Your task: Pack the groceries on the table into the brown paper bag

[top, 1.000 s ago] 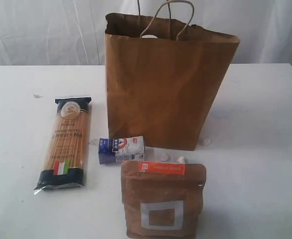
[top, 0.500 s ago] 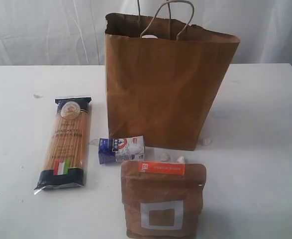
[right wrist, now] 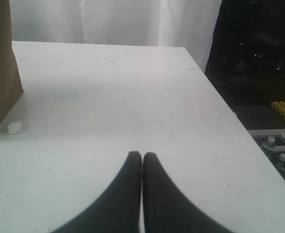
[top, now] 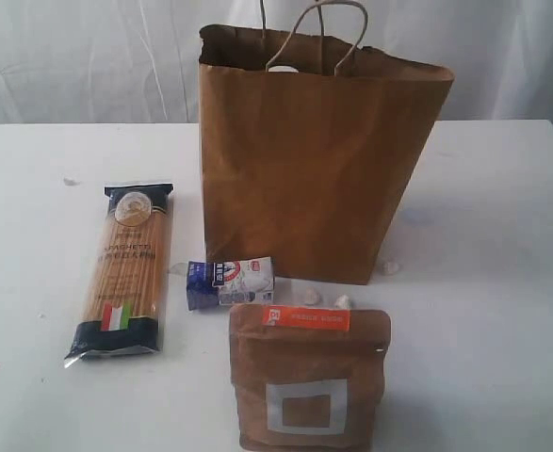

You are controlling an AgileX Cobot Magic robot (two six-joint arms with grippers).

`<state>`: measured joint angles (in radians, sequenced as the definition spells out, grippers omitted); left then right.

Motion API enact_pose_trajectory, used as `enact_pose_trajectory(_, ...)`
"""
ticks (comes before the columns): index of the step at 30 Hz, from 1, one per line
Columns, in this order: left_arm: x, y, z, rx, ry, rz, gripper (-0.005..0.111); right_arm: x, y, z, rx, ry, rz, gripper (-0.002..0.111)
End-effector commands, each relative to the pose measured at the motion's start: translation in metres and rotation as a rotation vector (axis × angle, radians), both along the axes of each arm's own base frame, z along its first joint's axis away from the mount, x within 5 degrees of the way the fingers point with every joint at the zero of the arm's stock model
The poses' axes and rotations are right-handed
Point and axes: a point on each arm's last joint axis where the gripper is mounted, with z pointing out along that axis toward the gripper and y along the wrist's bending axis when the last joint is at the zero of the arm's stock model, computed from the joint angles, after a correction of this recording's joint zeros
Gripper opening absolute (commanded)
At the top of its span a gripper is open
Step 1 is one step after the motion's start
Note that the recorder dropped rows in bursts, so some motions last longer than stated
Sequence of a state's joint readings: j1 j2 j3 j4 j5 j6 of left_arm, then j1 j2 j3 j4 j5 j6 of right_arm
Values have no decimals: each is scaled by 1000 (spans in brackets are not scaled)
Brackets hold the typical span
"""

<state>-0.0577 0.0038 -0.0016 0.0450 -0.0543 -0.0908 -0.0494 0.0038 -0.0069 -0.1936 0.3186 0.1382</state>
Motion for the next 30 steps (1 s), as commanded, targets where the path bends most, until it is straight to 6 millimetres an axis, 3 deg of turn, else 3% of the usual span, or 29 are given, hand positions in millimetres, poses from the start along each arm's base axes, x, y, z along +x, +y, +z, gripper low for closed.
enact_pose_trajectory(1,-4,1,34,-103,-381,1,0,0,0,-2,-15,-1,1,0)
enact_pose_trajectory(4,-16,3,58,-57,-673,21,0,0,0,-2,-15,-1,1,0)
enact_pose_trajectory(7,-21,4,71,-28,-765,34,0,0,0,-2,-15,-1,1,0)
enact_pose_trajectory(12,-30,4,112,-25,-763,27,0,0,0,-2,-15,-1,1,0)
enact_pose_trajectory(14,-23,3,123,-19,-674,21,0,0,0,-2,-15,-1,1,0)
enact_pose_trajectory(15,-10,2,125,-12,-568,16,0,0,0,-2,-15,-1,1,0)
enact_pose_trajectory(21,53,-2,100,60,-213,11,0,0,0,-2,-15,-1,1,0)
enact_pose_trajectory(26,102,-5,62,78,41,4,0,0,0,-2,-15,-1,1,0)
enact_pose_trajectory(30,137,-7,19,96,229,-1,0,0,0,-2,-15,-1,1,0)
